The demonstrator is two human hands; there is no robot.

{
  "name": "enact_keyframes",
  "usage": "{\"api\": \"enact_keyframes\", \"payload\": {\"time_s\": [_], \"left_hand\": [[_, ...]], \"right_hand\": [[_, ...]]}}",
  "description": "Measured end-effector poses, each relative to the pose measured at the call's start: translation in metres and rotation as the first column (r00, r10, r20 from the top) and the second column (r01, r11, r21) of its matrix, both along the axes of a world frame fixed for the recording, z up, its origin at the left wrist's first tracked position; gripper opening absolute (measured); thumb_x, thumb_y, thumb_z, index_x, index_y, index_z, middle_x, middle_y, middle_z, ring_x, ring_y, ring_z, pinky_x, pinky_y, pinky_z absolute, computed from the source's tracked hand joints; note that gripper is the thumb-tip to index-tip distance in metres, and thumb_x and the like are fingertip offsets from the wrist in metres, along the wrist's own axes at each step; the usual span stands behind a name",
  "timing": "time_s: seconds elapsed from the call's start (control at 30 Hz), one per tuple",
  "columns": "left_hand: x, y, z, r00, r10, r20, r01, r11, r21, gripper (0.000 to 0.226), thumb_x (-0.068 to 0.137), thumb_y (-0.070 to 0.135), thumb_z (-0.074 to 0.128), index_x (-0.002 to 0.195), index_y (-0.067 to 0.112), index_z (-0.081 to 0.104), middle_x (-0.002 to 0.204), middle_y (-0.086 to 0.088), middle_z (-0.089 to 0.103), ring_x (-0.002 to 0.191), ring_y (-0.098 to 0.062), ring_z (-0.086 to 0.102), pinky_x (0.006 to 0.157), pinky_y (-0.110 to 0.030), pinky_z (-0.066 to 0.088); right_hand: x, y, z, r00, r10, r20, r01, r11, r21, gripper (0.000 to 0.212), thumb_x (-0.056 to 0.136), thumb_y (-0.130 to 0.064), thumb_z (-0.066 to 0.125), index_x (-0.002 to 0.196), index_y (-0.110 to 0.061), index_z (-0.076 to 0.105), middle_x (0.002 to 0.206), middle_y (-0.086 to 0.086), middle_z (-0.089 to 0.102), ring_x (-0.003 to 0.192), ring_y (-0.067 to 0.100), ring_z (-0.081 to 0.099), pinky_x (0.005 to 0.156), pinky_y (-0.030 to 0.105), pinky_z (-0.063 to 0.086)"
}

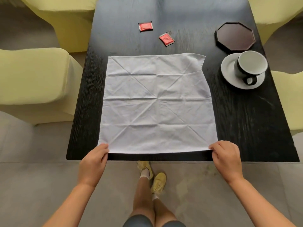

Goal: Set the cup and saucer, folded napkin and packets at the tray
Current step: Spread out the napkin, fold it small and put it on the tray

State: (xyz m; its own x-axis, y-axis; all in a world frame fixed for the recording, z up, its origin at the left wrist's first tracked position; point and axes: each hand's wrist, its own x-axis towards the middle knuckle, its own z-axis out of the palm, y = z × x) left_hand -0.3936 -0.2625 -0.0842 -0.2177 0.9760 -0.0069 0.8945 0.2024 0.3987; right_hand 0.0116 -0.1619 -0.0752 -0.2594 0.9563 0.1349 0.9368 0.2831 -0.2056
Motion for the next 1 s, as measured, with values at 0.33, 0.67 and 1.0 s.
{"api": "enact_keyframes", "payload": {"time_s": [0.33, 0.67, 1.0], "left_hand": [[0.018, -0.013, 0.012, 0.999, 0.038, 0.040, -0.040, 0.998, 0.056, 0.029, 0.082, 0.012, 0.060, 0.110, 0.004, 0.067, 0.115, -0.012, 0.068, 0.109, -0.025, 0.063, 0.092, -0.037, 0.049], [0.123, 0.066, 0.005, 0.961, -0.275, -0.026, 0.273, 0.961, -0.049, 0.056, 0.092, 0.023, 0.030, 0.147, 0.024, 0.016, 0.155, -0.004, 0.013, 0.145, -0.018, 0.005, 0.114, -0.049, 0.001], [0.076, 0.085, -0.033, 0.974, -0.175, -0.142, 0.140, 0.963, -0.230, 0.065, 0.085, 0.052, 0.026, 0.145, 0.030, 0.015, 0.155, 0.002, 0.008, 0.143, -0.020, 0.009, 0.113, -0.050, 0.011]], "right_hand": [[-0.007, -0.026, -0.002, 0.992, -0.088, -0.092, 0.092, 0.995, 0.043, 0.026, 0.076, -0.023, 0.048, 0.083, -0.011, 0.070, 0.084, 0.008, 0.062, 0.089, 0.022, 0.053, 0.085, 0.040, 0.030], [-0.143, -0.008, -0.011, 0.998, -0.054, -0.014, 0.049, 0.974, -0.222, 0.059, 0.090, -0.029, 0.035, 0.146, -0.021, 0.019, 0.156, 0.005, 0.013, 0.145, 0.021, 0.005, 0.115, 0.050, 0.002], [-0.075, 0.043, -0.039, 0.973, -0.152, 0.175, 0.195, 0.945, -0.263, 0.066, 0.088, -0.049, 0.015, 0.148, -0.025, 0.005, 0.158, -0.001, 0.002, 0.143, 0.012, -0.002, 0.114, 0.046, -0.005]]}}
